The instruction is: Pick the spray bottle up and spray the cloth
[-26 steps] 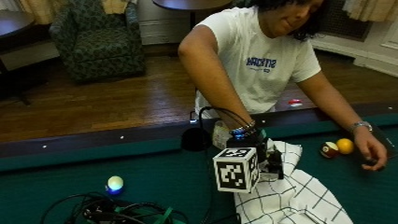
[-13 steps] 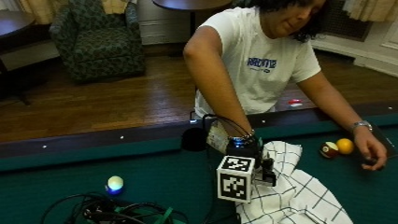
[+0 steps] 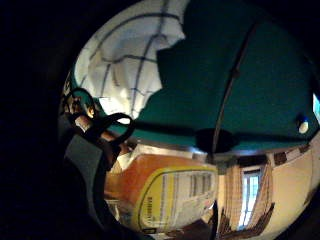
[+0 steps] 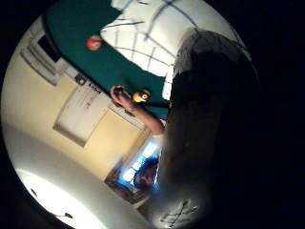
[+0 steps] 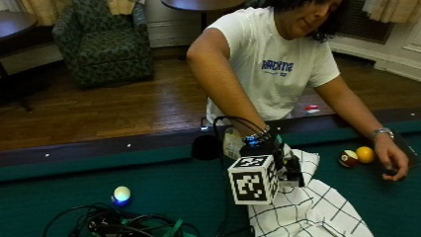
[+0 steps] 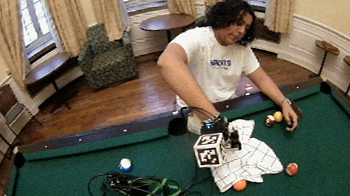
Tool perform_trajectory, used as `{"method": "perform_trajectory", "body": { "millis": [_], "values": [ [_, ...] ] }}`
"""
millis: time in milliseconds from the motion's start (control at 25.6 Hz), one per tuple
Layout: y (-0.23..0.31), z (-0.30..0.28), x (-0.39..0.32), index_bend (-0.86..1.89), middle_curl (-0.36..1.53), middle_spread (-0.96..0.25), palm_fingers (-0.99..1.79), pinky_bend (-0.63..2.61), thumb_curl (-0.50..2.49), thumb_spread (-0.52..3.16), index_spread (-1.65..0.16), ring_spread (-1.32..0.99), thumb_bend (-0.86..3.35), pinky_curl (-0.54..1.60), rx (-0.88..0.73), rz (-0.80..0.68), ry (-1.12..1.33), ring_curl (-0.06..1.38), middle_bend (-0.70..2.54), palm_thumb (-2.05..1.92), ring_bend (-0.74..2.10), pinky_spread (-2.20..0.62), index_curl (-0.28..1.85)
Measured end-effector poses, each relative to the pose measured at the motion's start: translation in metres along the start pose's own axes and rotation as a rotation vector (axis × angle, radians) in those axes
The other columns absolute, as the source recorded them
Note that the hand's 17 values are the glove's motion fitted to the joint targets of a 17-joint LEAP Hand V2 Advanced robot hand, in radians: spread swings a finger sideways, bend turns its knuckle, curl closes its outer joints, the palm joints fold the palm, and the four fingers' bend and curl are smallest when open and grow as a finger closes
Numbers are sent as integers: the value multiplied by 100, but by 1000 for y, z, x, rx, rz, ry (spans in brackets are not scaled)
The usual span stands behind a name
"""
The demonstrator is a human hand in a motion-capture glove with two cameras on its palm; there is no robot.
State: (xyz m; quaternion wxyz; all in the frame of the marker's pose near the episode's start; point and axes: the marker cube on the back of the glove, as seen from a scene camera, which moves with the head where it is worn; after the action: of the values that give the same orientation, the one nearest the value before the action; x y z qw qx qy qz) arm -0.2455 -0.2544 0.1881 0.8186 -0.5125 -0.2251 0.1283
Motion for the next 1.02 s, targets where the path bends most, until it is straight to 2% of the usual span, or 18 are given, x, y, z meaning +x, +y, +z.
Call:
{"method": "perform_trajectory", "body": {
  "millis": [234,430,664,1016],
  "values": [
    [27,-18,-54,43,63,-21,135,57,88,36,-26,-21,-2,47,67,-281,-127,52,67,96,82,-29,66],
    [47,-11,-95,43,63,-21,135,56,89,36,-26,-21,-3,47,124,-538,-209,52,67,96,82,-29,67],
    [62,16,-133,43,62,-21,135,56,89,35,-27,-21,-2,47,169,-832,-349,52,67,96,82,-29,67],
    [48,84,-193,44,62,-20,135,56,90,34,-27,-21,-3,47,389,-1192,-454,52,67,97,81,-29,67]
  ]
}}
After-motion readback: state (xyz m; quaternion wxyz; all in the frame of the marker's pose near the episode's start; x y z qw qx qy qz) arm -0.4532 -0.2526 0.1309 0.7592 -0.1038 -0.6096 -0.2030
